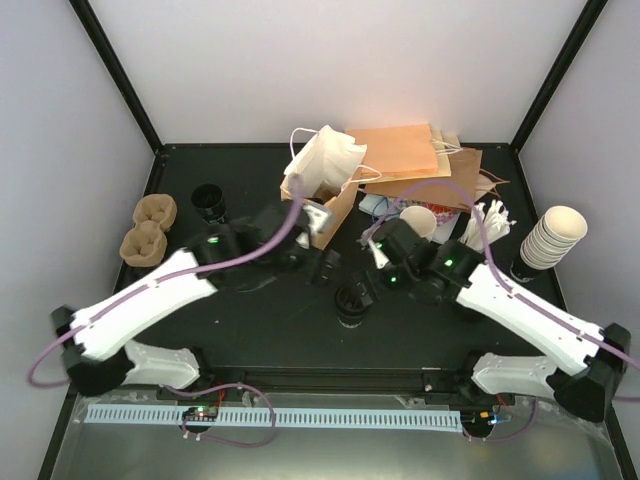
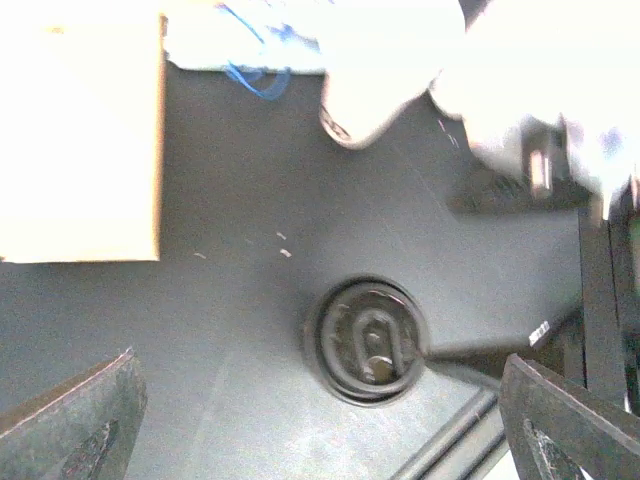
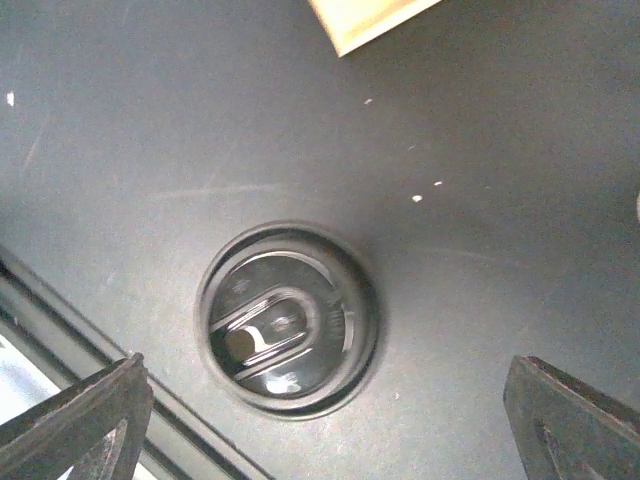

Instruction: Pack the takeout coffee

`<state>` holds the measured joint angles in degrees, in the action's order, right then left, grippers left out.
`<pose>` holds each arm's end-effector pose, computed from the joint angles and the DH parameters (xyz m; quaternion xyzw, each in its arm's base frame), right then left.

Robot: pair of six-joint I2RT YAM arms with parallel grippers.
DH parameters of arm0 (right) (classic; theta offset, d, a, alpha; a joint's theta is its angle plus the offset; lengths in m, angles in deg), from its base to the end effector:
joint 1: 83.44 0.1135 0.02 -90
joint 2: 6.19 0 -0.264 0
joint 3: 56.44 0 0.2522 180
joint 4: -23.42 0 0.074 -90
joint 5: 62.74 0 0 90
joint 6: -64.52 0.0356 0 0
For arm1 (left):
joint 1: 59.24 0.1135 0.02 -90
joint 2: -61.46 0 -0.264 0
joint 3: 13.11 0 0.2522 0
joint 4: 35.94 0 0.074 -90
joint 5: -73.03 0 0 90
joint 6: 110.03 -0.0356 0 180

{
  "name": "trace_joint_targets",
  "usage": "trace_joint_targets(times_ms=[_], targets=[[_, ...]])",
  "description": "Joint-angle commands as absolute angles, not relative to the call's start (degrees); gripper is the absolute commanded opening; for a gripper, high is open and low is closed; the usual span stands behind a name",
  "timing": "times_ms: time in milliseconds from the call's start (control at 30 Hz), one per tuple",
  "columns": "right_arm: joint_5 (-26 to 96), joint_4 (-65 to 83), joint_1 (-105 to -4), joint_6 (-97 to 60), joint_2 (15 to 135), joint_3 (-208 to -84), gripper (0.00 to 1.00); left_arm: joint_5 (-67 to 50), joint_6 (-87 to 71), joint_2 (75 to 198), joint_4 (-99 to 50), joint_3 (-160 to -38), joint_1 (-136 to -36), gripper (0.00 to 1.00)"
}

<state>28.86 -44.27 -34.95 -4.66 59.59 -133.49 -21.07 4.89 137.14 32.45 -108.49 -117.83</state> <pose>0.1448 0.1651 0.3123 -0.2328 0.9285 0.1752 0.2300 0.1400 -0.2244 0.3721 0.2587 0.8987 -0.2098 0.2853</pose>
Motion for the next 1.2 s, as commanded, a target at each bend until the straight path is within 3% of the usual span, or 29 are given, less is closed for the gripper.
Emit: trace_joint_targets(times_ms=[0, 167, 433, 1167], targets=[[22.12, -49.92, -27.88, -4.02, 63.5, -137.07, 0.98, -20.83, 4.03, 126.85, 31.39, -105.33, -108.5, 0.99], [21.49, -50.37, -24.31, -4.77, 68.09, -139.12, 0.98, -11.71, 1.13, 121.64, 31.8, -102.32, -94.9, 0.99], [18.86, -50.58, -21.42, -3.12, 74.5, -141.3, 0.99, -4.29, -0.35, 119.57, 31.01, -99.23, -84.17, 0.99], [18.84, -49.41, -21.33, -2.43, 80.99, -141.13, 0.89, -1.23, -0.93, 117.95, 28.71, -95.87, -80.43, 0.99]])
